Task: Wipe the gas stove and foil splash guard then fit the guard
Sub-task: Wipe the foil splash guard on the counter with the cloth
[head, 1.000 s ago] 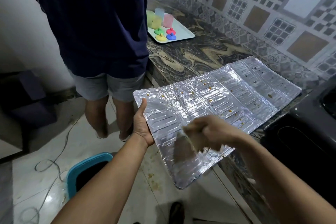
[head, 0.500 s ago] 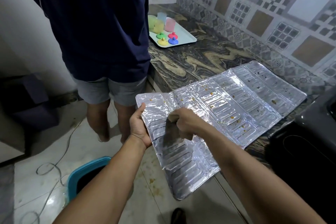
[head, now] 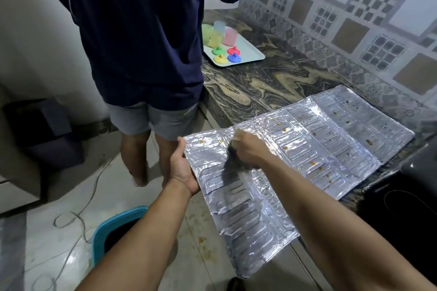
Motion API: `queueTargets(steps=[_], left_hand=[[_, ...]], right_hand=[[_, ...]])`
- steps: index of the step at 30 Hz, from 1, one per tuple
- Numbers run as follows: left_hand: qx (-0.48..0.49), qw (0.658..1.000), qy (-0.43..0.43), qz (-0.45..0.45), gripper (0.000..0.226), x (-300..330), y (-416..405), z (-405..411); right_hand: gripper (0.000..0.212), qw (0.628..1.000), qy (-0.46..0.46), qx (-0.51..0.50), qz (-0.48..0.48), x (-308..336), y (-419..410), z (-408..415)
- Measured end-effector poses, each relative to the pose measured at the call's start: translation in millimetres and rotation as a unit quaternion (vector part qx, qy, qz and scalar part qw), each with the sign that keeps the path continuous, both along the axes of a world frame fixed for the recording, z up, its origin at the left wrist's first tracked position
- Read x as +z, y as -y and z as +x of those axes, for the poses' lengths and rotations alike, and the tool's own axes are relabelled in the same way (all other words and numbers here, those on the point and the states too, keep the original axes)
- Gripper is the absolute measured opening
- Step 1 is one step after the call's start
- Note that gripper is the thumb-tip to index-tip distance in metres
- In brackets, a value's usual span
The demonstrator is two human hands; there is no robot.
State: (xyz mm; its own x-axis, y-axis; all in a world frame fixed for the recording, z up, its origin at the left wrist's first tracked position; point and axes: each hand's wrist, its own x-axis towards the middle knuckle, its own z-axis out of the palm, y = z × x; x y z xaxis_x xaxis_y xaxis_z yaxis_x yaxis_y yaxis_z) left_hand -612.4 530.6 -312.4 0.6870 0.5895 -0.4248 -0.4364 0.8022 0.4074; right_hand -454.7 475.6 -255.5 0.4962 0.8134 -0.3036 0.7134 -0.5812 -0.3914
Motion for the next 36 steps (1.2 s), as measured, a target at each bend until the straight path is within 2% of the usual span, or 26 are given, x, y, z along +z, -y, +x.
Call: queueTargets(steps=[2, 4, 6, 9, 11, 13, 16, 19, 22, 27, 30, 33, 36], left_hand=[[-0.014, 1.000, 0.007, 0.003, 0.082, 3, 0, 0], [-0.027, 1.000, 0.012, 0.002, 0.081, 5, 1, -1], [-0.029, 0.999, 0.012, -0.007, 0.081, 5, 3, -2], [-0.026, 1.000, 0.006, -0.006, 0.077, 6, 3, -5], [-0.016, 1.000, -0.008, -0.001, 0.073, 10, 1, -7], [-0.004, 1.000, -0.027, 0.005, 0.069, 13, -1, -9], [0.005, 0.999, -0.047, -0.003, 0.069, 17, -4, -11], [0.003, 0.999, -0.039, -0.007, 0.069, 20, -5, -12], [-0.006, 1.000, -0.026, -0.008, 0.069, 23, -6, -12], [0.004, 1.000, -0.028, -0.014, 0.065, 20, -11, -18], [0.008, 0.999, -0.029, -0.012, 0.064, 21, -11, -19], [0.005, 0.999, -0.032, -0.006, 0.067, 22, -13, -16], [-0.004, 1.000, -0.028, 0.003, 0.068, 22, -12, -13]], right_hand=[[0.018, 0.998, -0.063, 0.012, 0.001, 4, 3, -21], [0.035, 0.986, -0.164, 0.008, -0.001, 7, 8, -37], [0.048, 0.975, -0.220, 0.030, 0.022, 13, 16, -43], [0.048, 0.980, -0.187, 0.058, 0.045, 29, 12, -33], [0.044, 0.981, -0.173, -0.013, 0.085, 35, 2, -16], [0.028, 0.984, -0.128, -0.073, 0.101, 29, -12, 4], [0.025, 0.992, -0.052, -0.088, 0.075, 15, -27, 18], [0.021, 0.989, -0.134, -0.048, 0.046, 5, -37, 11], [0.020, 0.960, -0.260, -0.056, 0.087, 8, -39, -8], [0.036, 0.924, -0.358, -0.060, 0.118, 32, -30, -3], [0.031, 0.940, -0.288, -0.112, 0.144, 34, -39, 14], [0.029, 0.960, -0.208, -0.134, 0.131, 22, -45, 18], [0.034, 0.958, -0.252, -0.102, 0.089, 12, -45, 0]])
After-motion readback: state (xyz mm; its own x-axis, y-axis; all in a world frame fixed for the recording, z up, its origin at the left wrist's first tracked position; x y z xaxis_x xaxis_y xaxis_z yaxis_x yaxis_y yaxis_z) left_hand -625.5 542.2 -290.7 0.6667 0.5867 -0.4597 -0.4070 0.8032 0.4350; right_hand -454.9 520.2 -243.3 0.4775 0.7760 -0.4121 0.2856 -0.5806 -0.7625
